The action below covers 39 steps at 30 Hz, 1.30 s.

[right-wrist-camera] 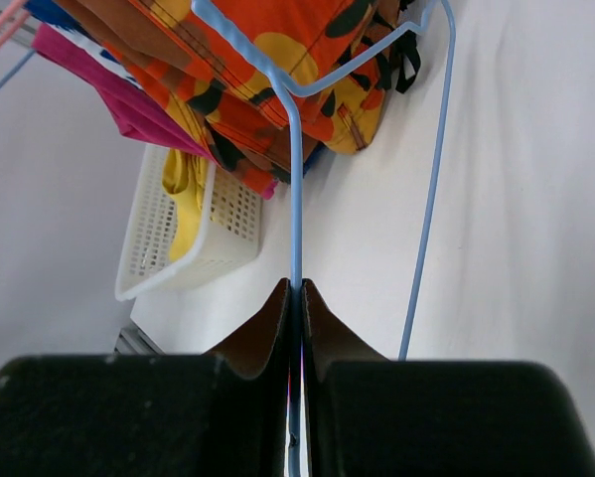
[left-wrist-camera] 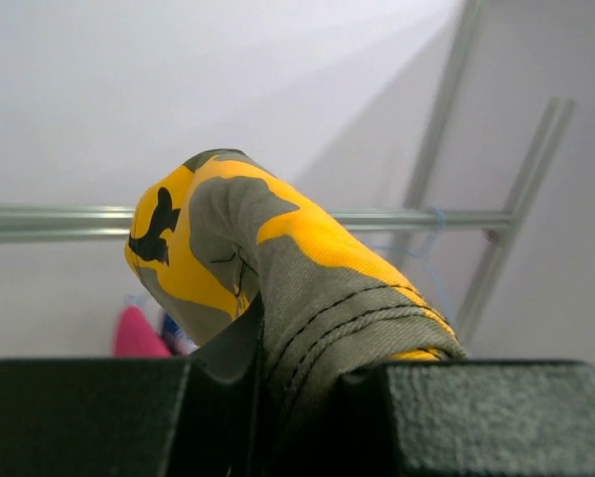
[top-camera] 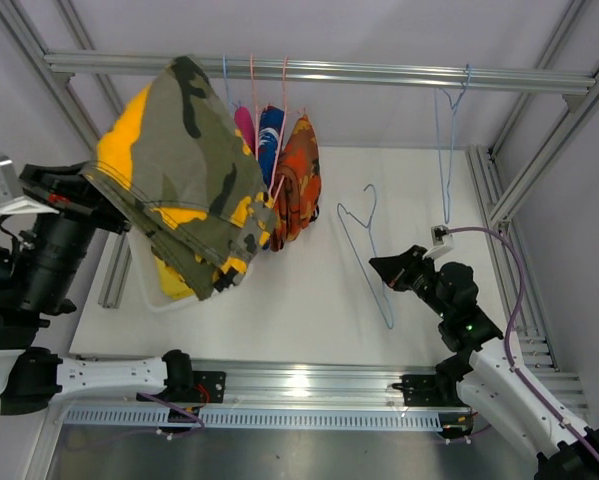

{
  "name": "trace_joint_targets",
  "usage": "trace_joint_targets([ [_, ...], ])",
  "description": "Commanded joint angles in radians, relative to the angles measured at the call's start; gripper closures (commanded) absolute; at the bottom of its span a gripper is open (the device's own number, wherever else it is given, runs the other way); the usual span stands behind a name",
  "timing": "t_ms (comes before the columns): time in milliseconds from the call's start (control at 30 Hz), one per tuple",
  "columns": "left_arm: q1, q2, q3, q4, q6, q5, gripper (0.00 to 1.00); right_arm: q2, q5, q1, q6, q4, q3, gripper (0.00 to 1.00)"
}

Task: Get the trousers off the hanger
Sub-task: Remove the trousers from the hanger, then place the trousers in the bin.

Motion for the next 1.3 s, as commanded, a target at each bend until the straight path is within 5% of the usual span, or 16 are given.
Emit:
trace_joint_targets([
  [0, -0.004, 0.006, 0.081, 0.260, 0.214, -0.124, 0.99, 0.006, -0.002, -0.005, -0.025, 0.057, -0.015, 1.00],
  [200, -0.002, 0.032, 0.070, 0.645, 0.581, -0.266, 0.99, 0.034, -0.034, -0.020, -0.030, 0.080, -0.030, 1.00],
  [400, 0.011, 0.044, 0.046, 0.846, 0.788, -0.292, 0.99, 0.052, -0.060, -0.042, -0.033, 0.096, -0.035, 1.00],
  [633, 0.158, -0.005, -0.309, 1.156, 0.955, -0.361, 0.99, 0.043, -0.080, -0.053, -0.024, 0.105, -0.061, 1.00],
  [700, 0.264, -0.037, -0.413, 1.121, 0.837, -0.402, 0.99, 0.028, -0.086, -0.056, -0.024, 0.099, -0.062, 1.00],
  [733, 0.303, -0.049, -0.439, 0.978, 0.753, -0.416, 0.99, 0.022, -0.093, -0.059, -0.022, 0.097, -0.065, 1.00],
  [833, 0.445, -0.095, -0.471, 0.558, 0.234, -0.450, 0.99, 0.009, -0.107, -0.062, -0.036, 0.067, -0.055, 1.00],
  [867, 0.473, -0.106, -0.462, 0.304, -0.022, -0.445, 0.99, 0.005, -0.113, -0.065, -0.038, 0.051, -0.055, 1.00],
  [900, 0.516, -0.111, -0.468, 0.205, -0.117, -0.448, 0.99, -0.009, -0.115, -0.066, -0.042, 0.042, -0.056, 1.00],
  [1267, 0.530, 0.029, -0.482, -0.344, -0.763, -0.603, 0.99, -0.120, -0.127, -0.083, -0.076, -0.079, -0.082, 1.00],
])
